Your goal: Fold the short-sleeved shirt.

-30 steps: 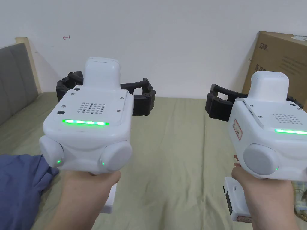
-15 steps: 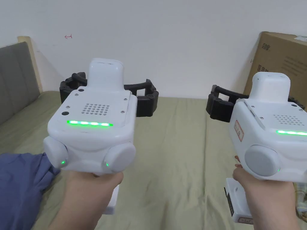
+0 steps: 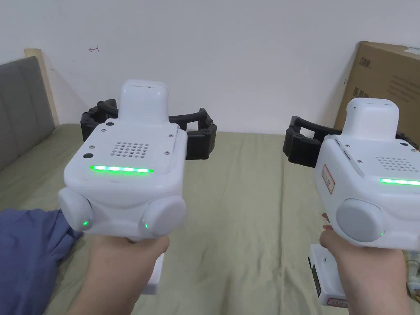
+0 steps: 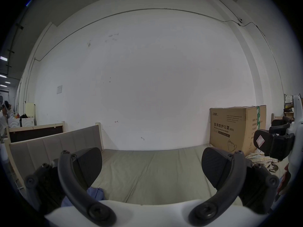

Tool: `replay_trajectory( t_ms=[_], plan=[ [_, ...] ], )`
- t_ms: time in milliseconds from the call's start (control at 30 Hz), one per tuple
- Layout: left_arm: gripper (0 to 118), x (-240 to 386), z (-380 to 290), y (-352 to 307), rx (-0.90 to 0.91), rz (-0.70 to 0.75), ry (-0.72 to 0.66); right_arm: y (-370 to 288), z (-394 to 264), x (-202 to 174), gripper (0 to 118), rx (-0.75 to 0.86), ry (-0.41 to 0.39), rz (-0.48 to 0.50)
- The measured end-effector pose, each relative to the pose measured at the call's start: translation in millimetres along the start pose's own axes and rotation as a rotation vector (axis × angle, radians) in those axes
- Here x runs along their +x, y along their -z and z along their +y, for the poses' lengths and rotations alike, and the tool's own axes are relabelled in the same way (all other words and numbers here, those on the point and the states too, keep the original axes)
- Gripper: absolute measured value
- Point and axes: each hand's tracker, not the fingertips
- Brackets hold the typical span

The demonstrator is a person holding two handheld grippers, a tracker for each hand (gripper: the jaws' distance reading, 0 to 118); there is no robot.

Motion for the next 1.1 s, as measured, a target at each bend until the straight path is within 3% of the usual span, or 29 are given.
replay_trajectory(
  t_ms=[1100],
  plan=[
    [118,-4.8,0.2,5.6,-0.004,0.013,-0.022,8.1,-2.7,0.2,113,-0.003,0.019,-0.015]
  ],
)
